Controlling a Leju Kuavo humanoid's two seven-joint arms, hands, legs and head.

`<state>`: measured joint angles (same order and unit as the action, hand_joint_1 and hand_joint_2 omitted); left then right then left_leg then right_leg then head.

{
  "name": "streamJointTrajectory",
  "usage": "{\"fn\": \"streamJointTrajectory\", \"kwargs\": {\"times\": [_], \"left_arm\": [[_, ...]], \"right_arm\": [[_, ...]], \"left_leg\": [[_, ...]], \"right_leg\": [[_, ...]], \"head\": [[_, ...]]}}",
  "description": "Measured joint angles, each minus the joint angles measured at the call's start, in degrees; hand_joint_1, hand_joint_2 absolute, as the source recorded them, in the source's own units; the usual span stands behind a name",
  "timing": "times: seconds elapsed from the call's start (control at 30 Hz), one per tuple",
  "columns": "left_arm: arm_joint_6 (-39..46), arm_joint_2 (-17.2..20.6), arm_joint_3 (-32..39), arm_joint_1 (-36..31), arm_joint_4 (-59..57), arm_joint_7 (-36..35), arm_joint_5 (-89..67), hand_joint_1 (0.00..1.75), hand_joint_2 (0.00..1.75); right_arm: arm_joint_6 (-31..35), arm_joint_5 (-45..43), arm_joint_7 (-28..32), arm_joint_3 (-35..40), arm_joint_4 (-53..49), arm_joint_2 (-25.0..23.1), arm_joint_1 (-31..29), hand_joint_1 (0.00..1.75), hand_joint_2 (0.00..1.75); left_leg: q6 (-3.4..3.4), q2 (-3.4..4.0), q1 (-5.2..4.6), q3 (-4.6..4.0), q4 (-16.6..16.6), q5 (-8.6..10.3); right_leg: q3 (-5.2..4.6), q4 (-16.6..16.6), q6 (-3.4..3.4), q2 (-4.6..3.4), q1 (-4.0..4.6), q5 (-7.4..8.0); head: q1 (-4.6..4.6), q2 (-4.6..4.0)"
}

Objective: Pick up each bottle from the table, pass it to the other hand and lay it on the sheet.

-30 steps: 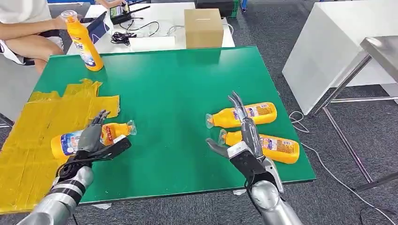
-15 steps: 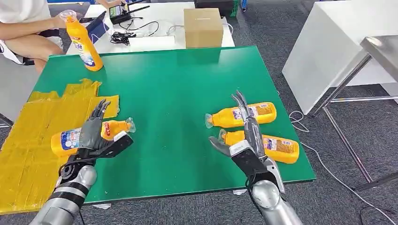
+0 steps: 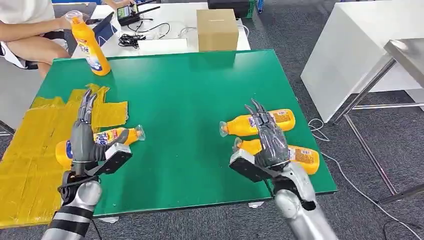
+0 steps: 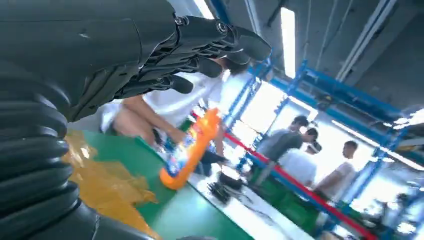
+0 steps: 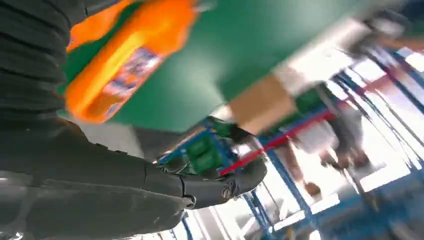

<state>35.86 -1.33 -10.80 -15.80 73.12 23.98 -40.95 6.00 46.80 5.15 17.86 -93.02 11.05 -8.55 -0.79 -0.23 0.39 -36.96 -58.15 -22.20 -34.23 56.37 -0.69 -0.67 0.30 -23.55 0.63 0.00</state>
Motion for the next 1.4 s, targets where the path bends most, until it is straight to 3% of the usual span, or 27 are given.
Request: {"fn": "streamJointTrajectory", "kwargs": {"times": [0.13,0.23,0.6,1.03,1.4], "left_arm": [[-6.82,-0.5,-0.28,2.6,4.79,4.0,11.04,0.0,1.75],[-11.0,-0.96,-0.7,4.06,7.82,5.66,16.52,0.0,1.75],[-14.97,-1.71,-1.29,4.38,9.96,7.45,19.99,0.0,1.75],[-16.85,-2.36,-2.27,3.14,9.0,10.21,25.0,0.0,1.75],[-17.79,-2.49,-4.26,1.48,8.35,10.1,26.48,0.0,1.75]], "right_arm": [[-5.44,1.16,-1.2,0.48,5.73,7.23,-7.7,0.0,1.75],[-6.18,2.53,-1.9,1.09,9.68,10.0,-12.73,0.0,1.75],[-10.85,2.05,-1.97,6.27,22.35,13.63,-22.41,0.0,1.75],[-13.69,-1.99,0.55,11.41,34.75,14.0,-27.37,0.0,1.75],[-8.98,-1.82,0.09,13.4,49.95,10.68,-30.78,0.0,1.75]], "left_leg": [[-0.14,0.02,-0.17,-0.03,-0.01,0.09],[-0.17,-0.05,-0.17,-0.03,-0.01,0.11],[-0.17,-0.04,-0.16,-0.04,-0.01,0.11],[-0.17,-0.11,-0.16,-0.07,-0.01,0.11],[-0.17,-0.1,-0.16,-0.09,-0.02,0.11]], "right_leg": [[-0.04,0.0,-0.17,-0.01,-0.14,0.12],[-0.02,0.0,-0.18,0.07,-0.15,0.12],[-0.05,0.01,-0.18,0.08,-0.12,0.11],[-0.04,0.01,-0.28,0.14,-0.15,0.05],[-0.05,0.02,-0.28,0.14,-0.14,0.05]], "head": [[0.04,0.0],[0.02,0.0],[0.02,0.0],[0.04,0.0],[0.07,0.0]]}}
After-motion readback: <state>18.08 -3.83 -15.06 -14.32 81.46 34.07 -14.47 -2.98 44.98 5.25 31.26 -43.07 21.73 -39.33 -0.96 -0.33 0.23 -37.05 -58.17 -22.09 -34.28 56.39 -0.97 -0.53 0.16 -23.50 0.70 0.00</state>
